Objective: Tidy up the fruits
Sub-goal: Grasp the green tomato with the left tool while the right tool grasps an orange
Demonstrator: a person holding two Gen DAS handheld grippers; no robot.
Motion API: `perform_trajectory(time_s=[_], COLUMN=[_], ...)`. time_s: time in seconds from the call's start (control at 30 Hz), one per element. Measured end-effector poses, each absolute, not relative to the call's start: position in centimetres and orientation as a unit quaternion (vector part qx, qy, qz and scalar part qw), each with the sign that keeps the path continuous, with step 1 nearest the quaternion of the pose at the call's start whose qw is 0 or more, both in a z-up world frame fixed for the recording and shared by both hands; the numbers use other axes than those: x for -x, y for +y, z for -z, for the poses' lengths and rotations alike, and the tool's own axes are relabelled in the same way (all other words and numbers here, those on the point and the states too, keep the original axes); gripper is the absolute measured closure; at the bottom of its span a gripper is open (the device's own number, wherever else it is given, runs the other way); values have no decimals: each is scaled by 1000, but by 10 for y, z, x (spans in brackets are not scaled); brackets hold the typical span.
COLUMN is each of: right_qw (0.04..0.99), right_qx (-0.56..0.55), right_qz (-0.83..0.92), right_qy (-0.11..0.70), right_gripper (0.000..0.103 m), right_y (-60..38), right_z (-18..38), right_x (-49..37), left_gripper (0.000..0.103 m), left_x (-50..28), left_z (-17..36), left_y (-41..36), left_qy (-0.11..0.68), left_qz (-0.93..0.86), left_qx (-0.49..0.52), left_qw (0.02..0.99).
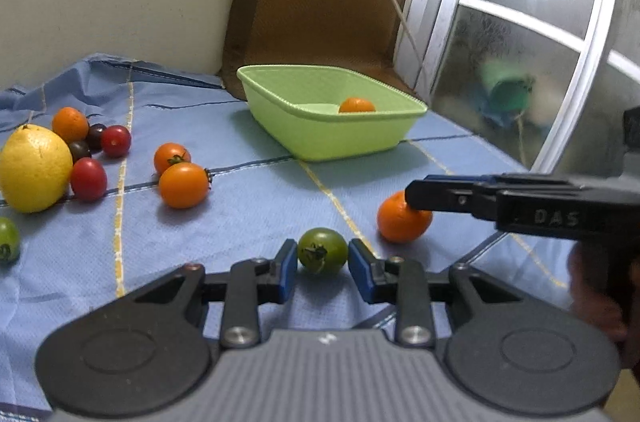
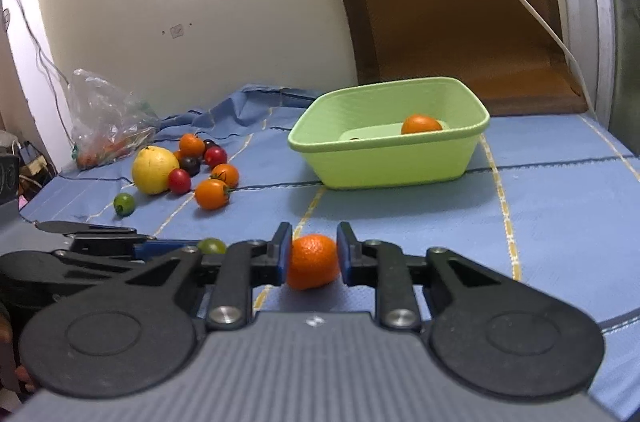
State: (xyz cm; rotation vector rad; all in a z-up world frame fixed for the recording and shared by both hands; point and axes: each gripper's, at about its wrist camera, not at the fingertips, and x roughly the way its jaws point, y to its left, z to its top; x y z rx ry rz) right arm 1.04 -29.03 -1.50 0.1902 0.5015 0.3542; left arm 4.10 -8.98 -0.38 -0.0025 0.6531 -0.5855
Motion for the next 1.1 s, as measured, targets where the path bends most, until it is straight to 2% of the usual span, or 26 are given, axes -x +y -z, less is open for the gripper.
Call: perform_trajectory(time_s=[0.1,0.23,0.27,0.47,0.53,0.73,1.1], right_qw=[948,949,949,951,950,947,951], right_qx=[-93,-81,-82,-67,-66,-65,-50], right_qz=[-186,-193,-195,-187,-186,-183,-172], right_qy=[242,236,235,237,241,256,254], right_gripper=[74,56,55,53,50,50,51], right_y=[-291,-289,-290,-291,-292,-292,-287], right_z=[19,21,22,28,31,39,40], right_x=[-6,-2,-1,-1,-3,-8,-4], left_gripper=[71,66,65,65,65,59,74], left_x=[-40,-41,-40,-41,-42,-49,-51], left_z=[5,1,0,1,4,4,6], left_y=[-92,-92,-92,-97,-98,-100,-97], left_qy=[316,315,312,313,316,314,312], left_qz=[273,264,265,262,260,258,268], left_qx=[-4,-5,-5,-18,-18,-11,13], left_qw=[908,911,912,913,912,914,911])
